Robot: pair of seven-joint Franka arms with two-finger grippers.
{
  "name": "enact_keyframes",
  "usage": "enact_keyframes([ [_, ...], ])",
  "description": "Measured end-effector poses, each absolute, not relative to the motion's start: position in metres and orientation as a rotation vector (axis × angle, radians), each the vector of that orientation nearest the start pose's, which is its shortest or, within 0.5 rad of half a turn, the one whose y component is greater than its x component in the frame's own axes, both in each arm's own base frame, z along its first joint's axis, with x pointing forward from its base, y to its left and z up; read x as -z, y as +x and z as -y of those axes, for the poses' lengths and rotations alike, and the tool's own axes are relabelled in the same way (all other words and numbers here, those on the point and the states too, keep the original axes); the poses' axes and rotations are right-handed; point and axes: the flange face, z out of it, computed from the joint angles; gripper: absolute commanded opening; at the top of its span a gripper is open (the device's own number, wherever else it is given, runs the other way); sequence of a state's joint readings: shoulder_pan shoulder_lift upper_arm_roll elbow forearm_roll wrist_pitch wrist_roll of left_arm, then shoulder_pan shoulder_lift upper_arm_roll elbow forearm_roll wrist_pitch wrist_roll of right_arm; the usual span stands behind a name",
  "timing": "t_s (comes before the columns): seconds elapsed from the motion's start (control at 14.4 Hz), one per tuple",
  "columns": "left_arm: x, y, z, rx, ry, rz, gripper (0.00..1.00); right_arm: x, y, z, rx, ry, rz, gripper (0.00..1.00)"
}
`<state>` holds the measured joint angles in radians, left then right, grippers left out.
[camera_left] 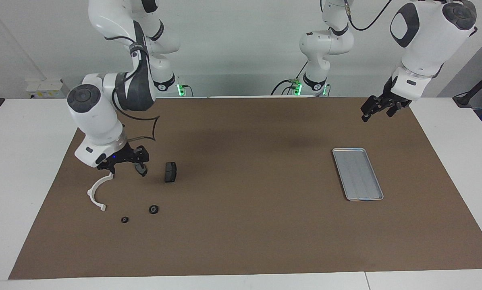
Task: Pick bearing gear from pile to tray
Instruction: 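Reach the right gripper down and grasp the nearer black bearing gear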
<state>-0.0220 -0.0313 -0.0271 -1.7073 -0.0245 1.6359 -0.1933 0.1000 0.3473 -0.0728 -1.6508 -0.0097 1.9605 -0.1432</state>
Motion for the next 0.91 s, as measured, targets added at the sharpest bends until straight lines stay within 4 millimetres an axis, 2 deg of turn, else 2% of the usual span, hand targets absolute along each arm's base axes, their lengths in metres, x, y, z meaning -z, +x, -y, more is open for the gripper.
enact_keyframes([
  [0.21,-0.583,0.546,0.029,-0.068,-3.151,0.231,1.00,-0.377,0.673,-0.026,-0.082,-3.139,0.237,1.00],
  [0.35,-0.583,0.546,0.029,-0.068,-3.151,0.231,1.00,-0.362,0.684,-0.028,-0.093,-3.140,0.215,1.00],
  [0.63,-0.583,0.546,0.029,-0.068,-3.151,0.231,1.00,-0.338,0.701,-0.046,-0.107,-3.143,0.186,1.00],
  [0.91,-0.583,0.546,0.029,-0.068,-3.151,0.231,1.00,-0.313,0.714,-0.051,-0.083,-3.147,0.193,0.99],
])
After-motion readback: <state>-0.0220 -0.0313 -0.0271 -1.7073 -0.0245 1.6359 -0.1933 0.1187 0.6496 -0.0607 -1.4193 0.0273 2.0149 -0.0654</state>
